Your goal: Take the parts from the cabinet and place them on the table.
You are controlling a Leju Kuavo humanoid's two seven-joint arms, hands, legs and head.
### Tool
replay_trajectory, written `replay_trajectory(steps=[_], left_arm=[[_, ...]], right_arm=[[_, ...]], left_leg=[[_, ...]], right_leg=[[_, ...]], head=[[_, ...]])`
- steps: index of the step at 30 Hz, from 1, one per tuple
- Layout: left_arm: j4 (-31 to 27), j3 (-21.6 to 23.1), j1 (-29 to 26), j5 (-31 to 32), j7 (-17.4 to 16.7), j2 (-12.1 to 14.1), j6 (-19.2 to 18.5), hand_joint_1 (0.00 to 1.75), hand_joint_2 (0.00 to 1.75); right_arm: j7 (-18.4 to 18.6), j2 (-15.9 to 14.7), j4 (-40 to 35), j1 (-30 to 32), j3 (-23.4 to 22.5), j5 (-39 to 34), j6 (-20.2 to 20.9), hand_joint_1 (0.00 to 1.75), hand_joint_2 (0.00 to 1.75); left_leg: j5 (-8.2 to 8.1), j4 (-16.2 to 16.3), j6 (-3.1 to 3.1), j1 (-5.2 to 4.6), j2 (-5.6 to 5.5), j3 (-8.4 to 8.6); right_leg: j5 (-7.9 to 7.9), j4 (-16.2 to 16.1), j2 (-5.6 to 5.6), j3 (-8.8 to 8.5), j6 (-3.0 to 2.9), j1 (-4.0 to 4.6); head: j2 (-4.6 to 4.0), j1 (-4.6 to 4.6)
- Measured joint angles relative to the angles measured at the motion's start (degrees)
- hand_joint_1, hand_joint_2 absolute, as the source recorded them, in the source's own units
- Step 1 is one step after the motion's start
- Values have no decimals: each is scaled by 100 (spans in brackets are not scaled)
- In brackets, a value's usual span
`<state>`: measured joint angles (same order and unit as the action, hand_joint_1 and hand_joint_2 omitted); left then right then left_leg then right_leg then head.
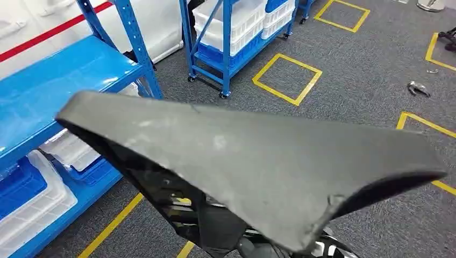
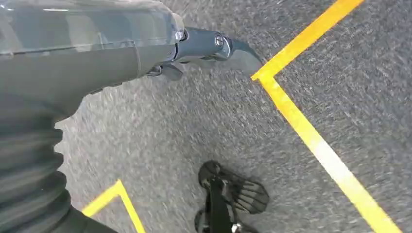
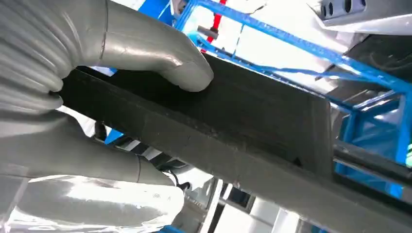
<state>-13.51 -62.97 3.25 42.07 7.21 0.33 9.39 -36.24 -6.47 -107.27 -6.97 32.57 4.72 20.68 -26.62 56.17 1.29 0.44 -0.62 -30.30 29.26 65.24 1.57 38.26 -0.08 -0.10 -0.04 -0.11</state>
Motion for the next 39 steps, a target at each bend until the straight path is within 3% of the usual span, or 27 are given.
replay_trajectory(steps=[2, 3, 4, 6, 7, 8, 12, 13, 14, 15, 17, 18, 19, 20, 22, 23, 24, 27, 28, 29, 30, 32, 34, 35, 37, 38, 39], left_arm=[[0, 0, -32, -4, -7, -55, 73, 0, 175], [2, 0, -34, -30, -13, -61, 77, 0, 175], [2, -2, -26, -81, -13, -72, 68, 0, 175], [4, -20, -10, -179, 24, -92, 38, 0, 175], [4, -33, -3, -212, 55, -107, 35, 0, 175], [4, -46, -3, -236, 78, -111, 35, 0, 175], [4, -127, 28, -367, 212, -182, 114, 0, 175], [4, -150, 39, -385, 265, -203, 156, 0, 175], [4, -179, 37, -418, 315, -227, 166, 0, 175], [4, -201, 31, -420, 334, -236, 162, 0, 175], [4, -260, 12, -433, 328, -212, 116, 0, 175], [4, -277, -1, -435, 312, -186, 85, 0, 175], [4, -288, -5, -428, 308, -162, 59, 0, 175], [4, -297, 1, -422, 308, -136, 42, 0, 175], [4, -304, 13, -402, 310, -85, 35, 0, 175], [4, -306, 16, -391, 317, -55, 33, 0, 175], [4, -308, 18, -365, 328, -52, 18, 0, 175], [4, -312, 15, -365, 358, -35, 46, 0, 175], [4, -312, 23, -369, 358, -37, 70, 0, 175], [4, -321, 37, -378, 356, -37, 94, 0, 175], [4, -336, 29, -380, 341, -41, 142, 0, 175], [4, -367, -15, -378, 264, -59, 248, 0, 175], [4, -382, -41, -374, 197, -63, 348, 0, 175], [4, -393, -40, -367, 181, -68, 392, 0, 175], [4, -409, -35, -347, 149, -74, 444, 0, 175], [4, -411, -36, -323, 138, -77, 451, 0, 175], [4, -415, -46, -308, 135, -77, 453, 0, 175]], right_arm=[[2, -2, -4, 21, 24, -35, 17, 155, 175], [2, -2, -2, 24, 26, -83, 67, 155, 175], [0, -2, 4, 16, 33, -140, 145, 155, 175], [-24, -2, 50, -47, 89, -253, 284, 155, 175], [-33, -2, 83, -108, 127, -304, 345, 155, 175], [-35, 0, 111, -177, 151, -339, 378, 155, 175], [-129, 33, 271, -359, 219, -516, 571, 155, 175], [-138, 53, 315, -435, 243, -555, 625, 155, 175], [-151, 83, 376, -535, 269, -581, 634, 155, 175], [-151, 129, 441, -606, 295, -588, 632, 155, 175], [-168, 201, 562, -669, 319, -597, 625, 155, 175], [-190, 219, 628, -685, 334, -599, 623, 155, 175], [-208, 223, 676, -702, 348, -603, 619, 155, 175], [-219, 234, 719, -725, 365, -614, 614, 155, 175], [-221, 256, 785, -790, 404, -638, 608, 155, 175], [-221, 271, 813, -810, 409, -656, 608, 155, 175], [-221, 280, 850, -833, 409, -678, 605, 155, 175], [-223, 295, 966, -851, 413, -787, 603, 155, 175], [-223, 297, 1010, -860, 415, -822, 603, 155, 175], [-223, 302, 1058, -873, 426, -863, 601, 155, 175], [-219, 317, 1106, -905, 448, -878, 599, 155, 175], [-216, 374, 1220, -914, 501, -903, 579, 155, 175], [-210, 396, 1331, -891, 555, -920, 540, 155, 175], [-210, 396, 1375, -876, 573, -925, 514, 155, 175], [-225, 424, 1451, -869, 603, -924, 470, 155, 175], [-234, 437, 1475, -867, 612, -918, 424, 155, 175], [-236, 448, 1495, -868, 621, -911, 374, 155, 175]], left_leg=[[-7, 6, 8, -20, 172, -10], [-9, 13, 7, -21, 243, -17], [-14, 20, -1, -20, 313, -22], [-42, 47, -29, -18, 430, -18], [-67, 74, -55, -20, 479, -7], [-88, 88, -88, -51, 524, -12], [-112, 92, -205, -67, 713, 18], [-169, 127, -251, -37, 634, -8], [-314, 316, -277, -17, 344, -58], [-503, 626, -284, -6, 212, -195], [-932, 1581, -313, 0, 109, -650], [-997, 1900, -324, 3, 107, -813], [-925, 1933, -327, 5, 107, -844], [-722, 1703, -324, 10, 100, -759], [-158, 712, -309, 36, -7, -323], [-54, 303, -296, 65, -265, -164], [-98, 169, -280, 71, -403, -111], [-82, 203, -193, 24, -254, -112], [-35, 130, -124, 80, -190, -104], [-11, 106, -84, 67, -118, -94], [-8, 105, -46, 56, -58, -101], [-15, 105, -30, 29, 87, -106], [-24, 110, -22, 19, 227, -111], [-29, 111, -24, 17, 283, -107], [-54, 119, -48, 16, 378, -82], [-76, 126, -70, 9, 422, -59], [-101, 145, -108, -37, 458, -62]], right_leg=[[383, 870, -83, 398, 39, -32], [404, 1055, -95, 480, 52, -45], [298, 979, -107, 427, 67, -63], [-128, 177, -209, -38, 68, -74], [-328, -376, -402, -363, 48, -65], [-219, -606, -638, -473, 21, -10], [-277, -633, -382, -418, -97, 29], [-319, -687, -325, -443, -152, -29], [-333, -694, -276, -441, -180, -31], [-339, -694, -234, -432, -210, -27], [-344, -690, -107, -421, -226, -9], [-344, -680, -39, -419, -226, -3], [-344, -671, 21, -420, -225, -3], [-342, -660, 89, -421, -224, -3], [-335, -638, 227, -430, -211, -11], [-330, -629, 280, -416, -193, -19], [-332, -583, 335, -383, -151, 21], [-398, -639, 495, -339, -39, -40], [-386, -619, 501, -317, -4, -11], [-278, -505, 178, -275, 2, 3], [-79, -229, -1, -152, 10, 10], [355, 648, -91, 249, 34, -15], [446, 1137, -102, 479, 46, -33], [307, 993, -114, 406, 47, -36], [-168, 93, -222, -75, 16, -27], [-350, -461, -457, -374, -24, 0], [-238, -627, -658, -438, -50, 90]], head=[[0, 2], [0, 2], [0, 2], [0, 4], [0, 4], [0, 4], [0, 2], [0, -2], [0, -4], [0, -9], [0, -7], [0, -7], [0, -7], [0, -7], [0, -7], [-2, -7], [0, -7], [0, -2], [0, 2], [0, 7], [0, 20], [0, 22], [0, 22], [0, 22], [0, 22], [0, 24], [0, 24]])
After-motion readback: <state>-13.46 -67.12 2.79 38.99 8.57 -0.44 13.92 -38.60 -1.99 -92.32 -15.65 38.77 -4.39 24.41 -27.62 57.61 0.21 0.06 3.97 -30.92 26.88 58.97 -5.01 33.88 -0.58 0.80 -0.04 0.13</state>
